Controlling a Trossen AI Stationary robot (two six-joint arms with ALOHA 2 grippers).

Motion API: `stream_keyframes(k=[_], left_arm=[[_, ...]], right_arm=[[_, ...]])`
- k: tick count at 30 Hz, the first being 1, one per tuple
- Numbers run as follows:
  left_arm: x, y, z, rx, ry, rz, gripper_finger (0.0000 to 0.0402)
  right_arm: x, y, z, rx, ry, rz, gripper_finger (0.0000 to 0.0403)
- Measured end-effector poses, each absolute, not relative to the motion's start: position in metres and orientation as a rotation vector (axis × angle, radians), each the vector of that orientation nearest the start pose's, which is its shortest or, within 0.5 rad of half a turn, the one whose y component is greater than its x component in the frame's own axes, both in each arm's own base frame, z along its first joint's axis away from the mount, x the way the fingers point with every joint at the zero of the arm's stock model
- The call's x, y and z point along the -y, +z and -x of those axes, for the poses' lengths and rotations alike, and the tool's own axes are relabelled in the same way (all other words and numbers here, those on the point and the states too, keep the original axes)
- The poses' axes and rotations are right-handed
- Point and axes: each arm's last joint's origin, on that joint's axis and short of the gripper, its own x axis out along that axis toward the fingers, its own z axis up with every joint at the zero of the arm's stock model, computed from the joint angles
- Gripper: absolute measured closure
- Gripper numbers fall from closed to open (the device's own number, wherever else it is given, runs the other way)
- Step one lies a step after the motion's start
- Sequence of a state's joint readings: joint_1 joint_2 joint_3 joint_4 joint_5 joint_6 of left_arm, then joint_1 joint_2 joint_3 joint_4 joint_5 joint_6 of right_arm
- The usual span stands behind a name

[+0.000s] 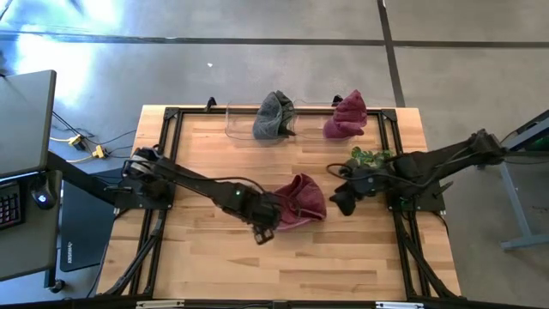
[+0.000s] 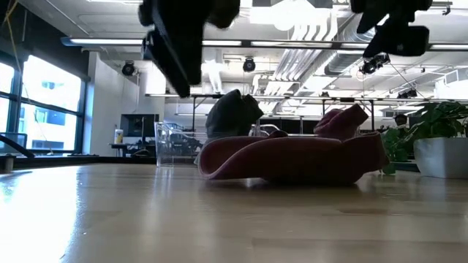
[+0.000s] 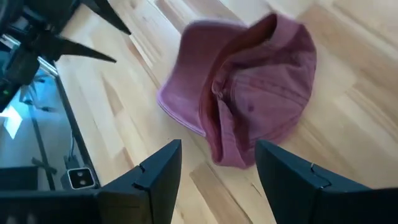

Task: Pick & Place hat
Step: Put the red cap into the right transparent bin

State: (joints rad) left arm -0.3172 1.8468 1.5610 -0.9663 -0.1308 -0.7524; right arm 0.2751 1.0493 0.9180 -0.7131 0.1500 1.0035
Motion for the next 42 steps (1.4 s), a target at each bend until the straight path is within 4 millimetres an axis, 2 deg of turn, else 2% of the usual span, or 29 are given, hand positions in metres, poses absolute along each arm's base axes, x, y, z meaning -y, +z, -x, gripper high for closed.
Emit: stream_keyframes(k=[4, 11, 16, 21, 27, 32, 36, 40, 42], left_arm=[[0.098, 0.247, -0.370, -1.092, 0.367, 0.566, 0.0199], [0.044, 0.239, -0.379, -1.070, 0.481, 0.687, 0.0199], [0.004, 0.236, -0.385, -1.102, 0.365, 0.684, 0.0199], [-0.023, 0.210, -0.393, -1.189, 0.277, 0.686, 0.0199], [-0.017, 0.193, -0.404, -1.213, 0.034, 0.664, 0.0199], [-0.002, 0.177, -0.413, -1.216, 0.015, 0.624, 0.0214], [0.013, 0.178, -0.420, -1.155, -0.012, 0.589, 0.0277], [0.025, 0.179, -0.421, -1.140, 0.028, 0.580, 0.0379], [0.029, 0.185, -0.422, -1.123, 0.076, 0.581, 0.0387]], right_arm=[[-0.052, 0.284, -0.204, -0.820, -0.276, -0.789, 0.0204], [-0.057, 0.294, -0.196, -0.789, -0.200, -0.807, 0.0204], [-0.059, 0.302, -0.186, -0.740, -0.183, -0.808, 0.0204], [-0.062, 0.309, -0.177, -0.697, -0.167, -0.810, 0.0204], [-0.066, 0.315, -0.168, -0.652, -0.155, -0.800, 0.0204], [-0.068, 0.316, -0.166, -0.628, -0.157, -0.788, 0.0204], [-0.068, 0.316, -0.165, -0.624, -0.162, -0.784, 0.0204], [-0.068, 0.316, -0.165, -0.623, -0.168, -0.801, 0.0204], [-0.068, 0.316, -0.165, -0.624, -0.167, -0.806, 0.0204]])
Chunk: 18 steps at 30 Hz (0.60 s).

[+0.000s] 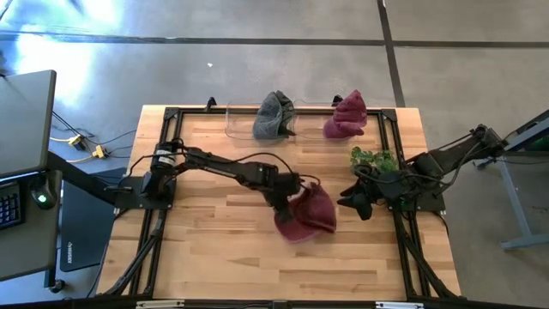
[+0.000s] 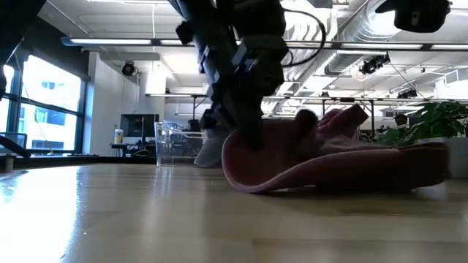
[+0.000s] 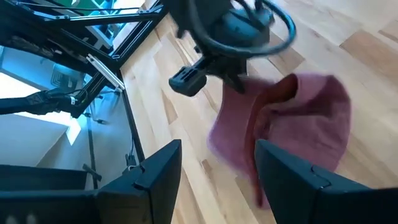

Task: Pick & Place hat
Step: Put the red cap into the right transparent bin

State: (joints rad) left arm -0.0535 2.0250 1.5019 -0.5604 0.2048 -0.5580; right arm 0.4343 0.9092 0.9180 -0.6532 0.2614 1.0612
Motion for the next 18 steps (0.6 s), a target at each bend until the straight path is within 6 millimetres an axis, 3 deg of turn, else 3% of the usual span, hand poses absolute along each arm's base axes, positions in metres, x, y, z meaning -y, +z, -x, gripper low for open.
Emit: stream_keyframes(k=[6, 10, 16, 18], left_arm=[[0.043, 0.263, -0.400, -0.958, 0.183, 0.547, 0.0395], [0.045, 0.296, -0.383, -0.881, 0.185, 0.597, 0.0398], [0.042, 0.327, -0.364, -0.818, 0.155, 0.640, 0.0399], [0.044, 0.332, -0.366, -0.777, 0.115, 0.654, 0.0400]], right_arm=[[-0.073, 0.322, -0.169, -0.607, -0.066, -0.850, 0.0204], [-0.073, 0.325, -0.179, -0.583, -0.074, -0.837, 0.0219], [-0.064, 0.336, -0.209, -0.587, -0.213, -0.719, 0.0307], [-0.059, 0.334, -0.223, -0.645, -0.252, -0.684, 0.0346]])
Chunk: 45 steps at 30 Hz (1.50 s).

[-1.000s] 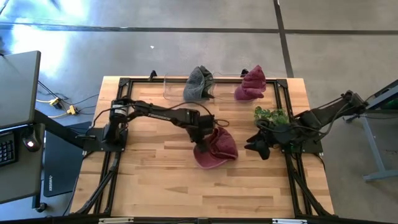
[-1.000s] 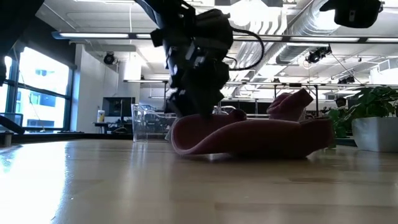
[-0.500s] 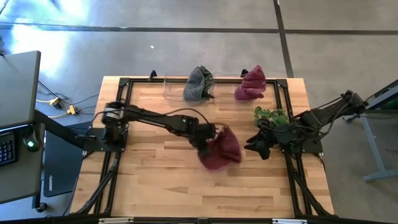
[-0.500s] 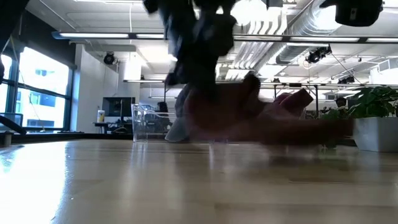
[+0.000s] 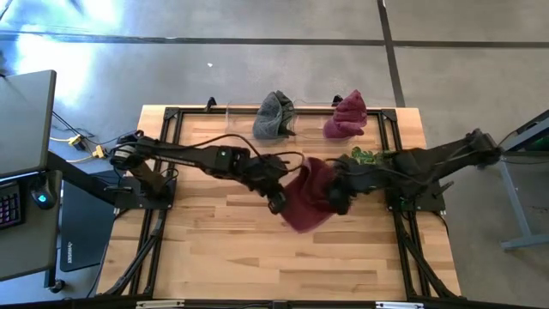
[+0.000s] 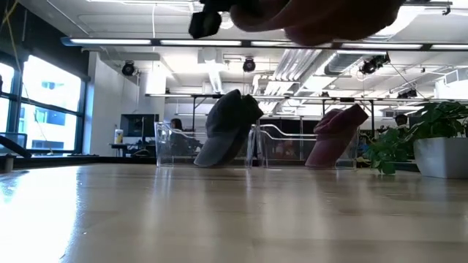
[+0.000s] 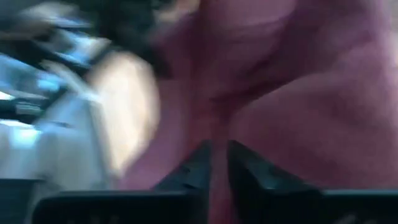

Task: Pick & Place hat
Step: Put the red cap into the right transparent bin

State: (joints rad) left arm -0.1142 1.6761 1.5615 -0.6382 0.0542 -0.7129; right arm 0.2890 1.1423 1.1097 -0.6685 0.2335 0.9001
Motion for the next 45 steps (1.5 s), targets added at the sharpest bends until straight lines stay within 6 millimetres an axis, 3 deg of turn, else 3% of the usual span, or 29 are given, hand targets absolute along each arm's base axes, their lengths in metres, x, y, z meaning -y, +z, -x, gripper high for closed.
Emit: stream_keyframes(k=[3, 9, 12, 19, 23, 31, 35, 41, 45], left_arm=[[0.050, 0.336, -0.358, -0.800, 0.075, 0.652, 0.0400], [0.065, 0.356, -0.346, -0.733, -0.003, 0.610, 0.0401], [0.065, 0.355, -0.339, -0.772, 0.015, 0.593, 0.0401], [0.062, 0.356, -0.326, -0.850, 0.048, 0.578, 0.0402], [0.063, 0.358, -0.326, -0.832, 0.023, 0.561, 0.0401], [0.067, 0.362, -0.324, -0.827, -0.100, 0.496, 0.0401], [0.068, 0.361, -0.323, -0.836, -0.084, 0.494, 0.0401], [0.066, 0.358, -0.320, -0.868, -0.015, 0.493, 0.0402], [0.066, 0.358, -0.320, -0.858, -0.005, 0.490, 0.0402]], right_arm=[[-0.050, 0.325, -0.240, -0.730, -0.347, -0.647, 0.0393], [-0.034, 0.301, -0.264, -0.885, -0.480, -0.699, 0.0378], [-0.034, 0.300, -0.269, -0.909, -0.492, -0.687, 0.0389], [-0.036, 0.355, -0.268, -0.841, -0.298, -0.712, 0.0393], [-0.035, 0.367, -0.271, -0.813, -0.134, -0.643, 0.0399], [-0.025, 0.350, -0.295, -0.557, -0.184, -0.602, 0.0398], [-0.028, 0.349, -0.294, -0.523, -0.227, -0.608, 0.0401], [-0.039, 0.352, -0.288, -0.635, -0.025, -0.725, 0.0401], [-0.044, 0.329, -0.289, -0.797, 0.039, -0.793, 0.0401]])
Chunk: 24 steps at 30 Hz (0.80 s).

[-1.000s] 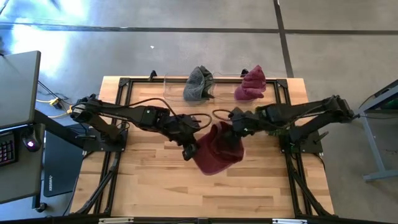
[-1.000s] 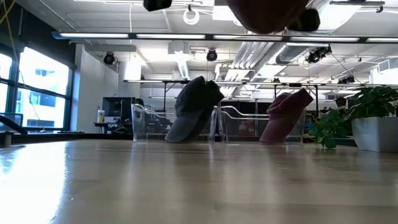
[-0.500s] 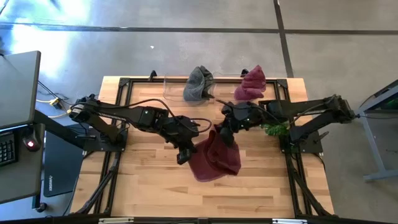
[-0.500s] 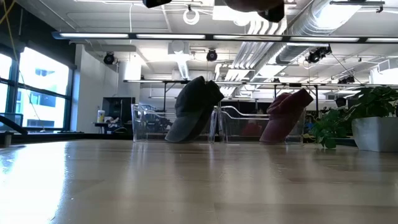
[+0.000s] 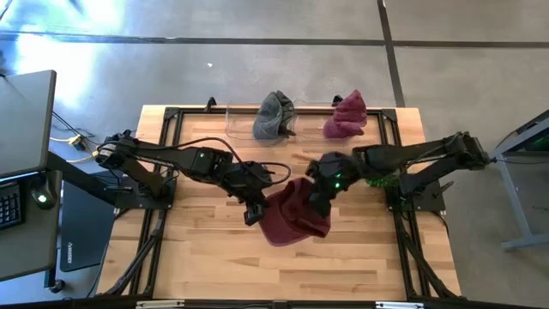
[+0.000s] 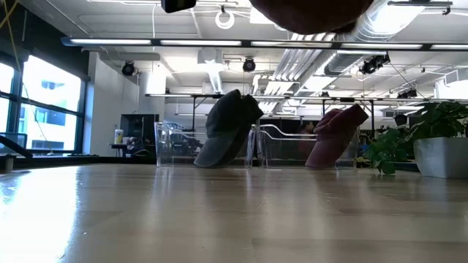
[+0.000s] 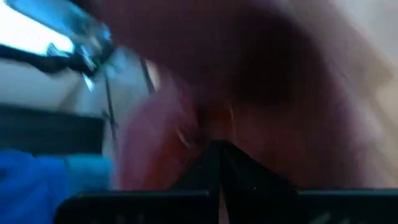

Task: Pick & Place hat
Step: Put the red cap into the right transparent bin

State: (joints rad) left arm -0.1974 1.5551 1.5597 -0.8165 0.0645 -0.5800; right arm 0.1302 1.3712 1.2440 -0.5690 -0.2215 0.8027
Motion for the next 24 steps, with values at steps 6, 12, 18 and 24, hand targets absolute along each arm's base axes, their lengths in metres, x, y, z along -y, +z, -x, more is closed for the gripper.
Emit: stream_keyframes(k=[6, 12, 18, 24], left_arm=[[0.063, 0.365, -0.315, -0.824, 0.031, 0.484, 0.0401], [0.062, 0.368, -0.312, -0.811, 0.058, 0.479, 0.0402], [0.061, 0.367, -0.311, -0.808, 0.088, 0.474, 0.0402], [0.058, 0.372, -0.307, -0.779, 0.136, 0.455, 0.0402]], right_arm=[[-0.054, 0.293, -0.286, -0.921, -0.024, -0.766, 0.0401], [-0.054, 0.307, -0.276, -0.833, -0.179, -0.756, 0.0400], [-0.063, 0.305, -0.267, -0.942, -0.061, -0.801, 0.0401], [-0.066, 0.292, -0.264, -0.932, -0.152, -0.757, 0.0399]])
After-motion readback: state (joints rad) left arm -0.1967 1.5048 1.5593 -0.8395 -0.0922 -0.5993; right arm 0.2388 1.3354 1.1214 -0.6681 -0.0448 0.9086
